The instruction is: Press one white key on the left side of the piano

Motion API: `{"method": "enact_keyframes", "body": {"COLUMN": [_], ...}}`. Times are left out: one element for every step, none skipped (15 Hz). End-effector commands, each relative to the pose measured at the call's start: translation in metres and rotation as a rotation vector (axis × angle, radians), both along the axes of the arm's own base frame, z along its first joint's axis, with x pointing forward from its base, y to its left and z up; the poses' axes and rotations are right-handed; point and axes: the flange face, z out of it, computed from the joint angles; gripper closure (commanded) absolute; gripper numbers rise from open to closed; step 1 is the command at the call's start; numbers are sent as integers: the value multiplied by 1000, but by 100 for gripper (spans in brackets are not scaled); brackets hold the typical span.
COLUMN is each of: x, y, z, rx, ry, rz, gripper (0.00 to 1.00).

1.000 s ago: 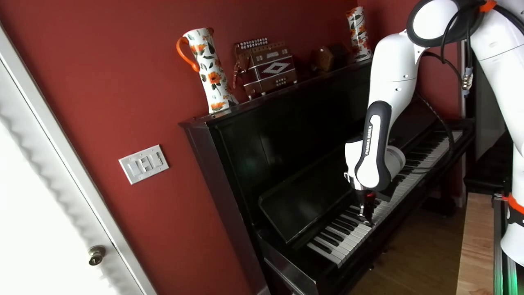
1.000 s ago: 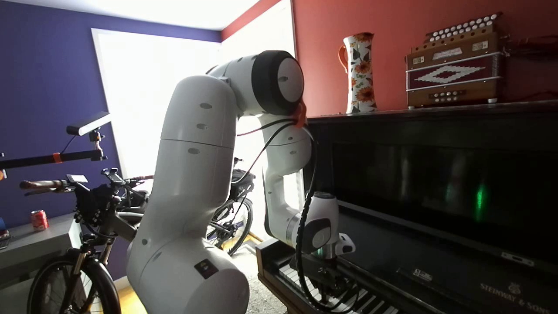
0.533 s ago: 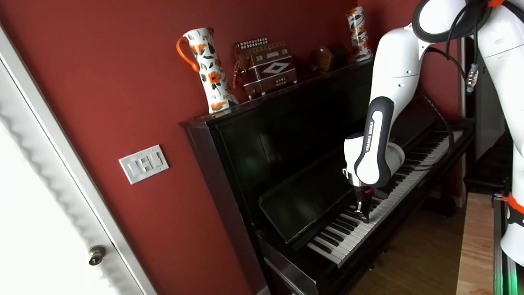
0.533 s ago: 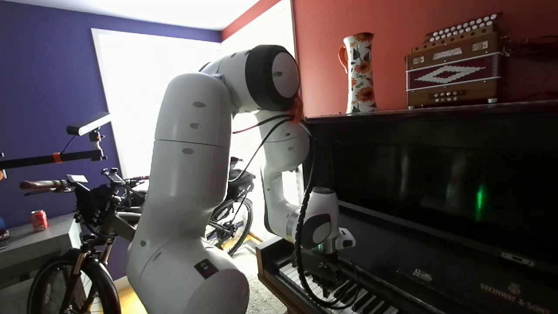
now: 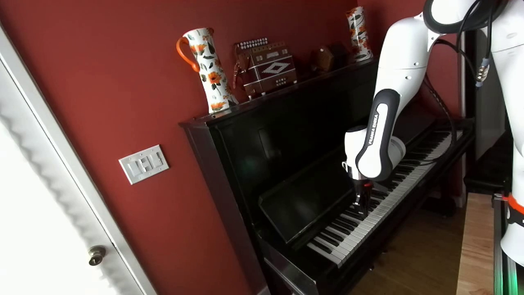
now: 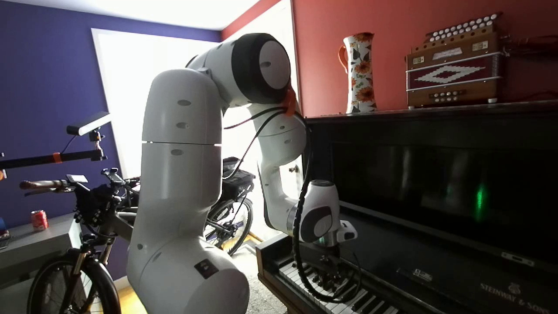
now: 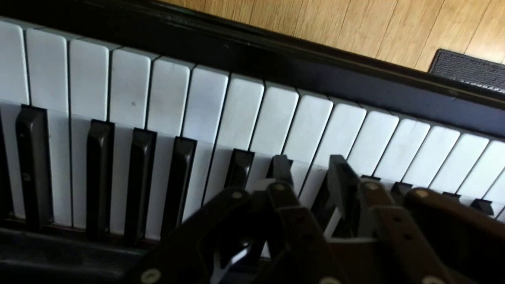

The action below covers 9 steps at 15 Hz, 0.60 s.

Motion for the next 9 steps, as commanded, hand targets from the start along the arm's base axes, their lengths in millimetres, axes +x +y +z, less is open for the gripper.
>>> {"method": "enact_keyframes", "body": {"x": [-8, -8, -8, -8, -8, -8, -9, -10, -12], "y": [-3, 0, 1, 3, 4, 5, 6, 7, 7], "z": [21, 28, 33, 39, 45, 52, 59, 66, 74], "rx": [-19, -11, -10, -6, -3, -4, -10, -17, -26], "ry": [5, 13, 17, 20, 20, 21, 27, 35, 51], "rz": [-4, 14, 14, 13, 11, 14, 15, 19, 14], "gripper": [36, 29, 22, 14, 7, 1, 0, 0, 0]}}
